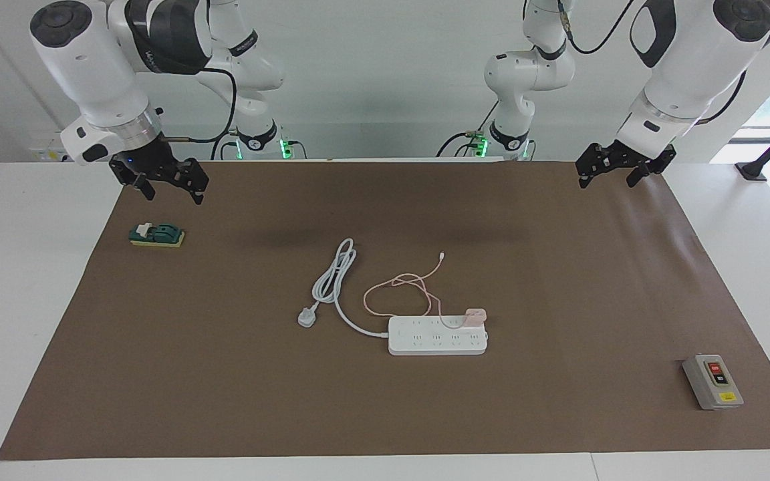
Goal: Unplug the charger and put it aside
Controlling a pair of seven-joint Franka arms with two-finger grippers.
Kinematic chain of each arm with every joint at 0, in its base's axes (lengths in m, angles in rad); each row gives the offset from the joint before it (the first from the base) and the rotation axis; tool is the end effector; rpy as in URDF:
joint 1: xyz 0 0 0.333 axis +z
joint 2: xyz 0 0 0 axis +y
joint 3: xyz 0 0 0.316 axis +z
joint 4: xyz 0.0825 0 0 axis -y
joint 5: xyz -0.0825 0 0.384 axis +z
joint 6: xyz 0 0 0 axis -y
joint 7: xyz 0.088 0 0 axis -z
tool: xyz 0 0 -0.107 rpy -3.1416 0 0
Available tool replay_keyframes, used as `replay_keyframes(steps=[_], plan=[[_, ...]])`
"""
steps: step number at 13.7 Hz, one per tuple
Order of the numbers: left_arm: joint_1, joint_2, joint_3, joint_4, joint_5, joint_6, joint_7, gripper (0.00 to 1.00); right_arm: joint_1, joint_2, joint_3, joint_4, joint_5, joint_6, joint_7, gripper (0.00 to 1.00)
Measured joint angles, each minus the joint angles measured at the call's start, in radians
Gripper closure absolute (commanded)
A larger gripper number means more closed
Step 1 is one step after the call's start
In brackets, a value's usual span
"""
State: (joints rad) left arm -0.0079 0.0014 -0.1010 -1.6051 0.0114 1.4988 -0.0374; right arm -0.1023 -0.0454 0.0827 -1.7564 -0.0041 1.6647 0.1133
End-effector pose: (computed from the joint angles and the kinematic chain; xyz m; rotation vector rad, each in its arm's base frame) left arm 0.5425 -0.0580 0.6018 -3.1161 0.1111 0.1663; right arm 0.5427 -0.0102 0.5694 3.1239 -0.2074 -0.0721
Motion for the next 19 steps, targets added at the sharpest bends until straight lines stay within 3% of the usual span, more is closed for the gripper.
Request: replay_keyframes(steps=[13, 17, 19], plan=[[-0.001, 0.0, 0.001, 0.0, 0.0, -0.004, -0.022, 0.0, 0.0, 0.0, 0.0, 0.0, 0.0, 0.0, 0.0, 0.0], [-0.002, 0.001, -0.004, -0.002, -0.004, 0.0, -0.252, 0.0, 0.0, 0.0, 0.0, 0.0, 0.0, 0.0, 0.0, 0.0], [-0.009, 0.003, -0.006, -0.012, -0.021, 0.035, -0.467, 0.0, 0.0, 0.0, 0.0, 0.0, 0.0, 0.0, 0.0, 0.0]])
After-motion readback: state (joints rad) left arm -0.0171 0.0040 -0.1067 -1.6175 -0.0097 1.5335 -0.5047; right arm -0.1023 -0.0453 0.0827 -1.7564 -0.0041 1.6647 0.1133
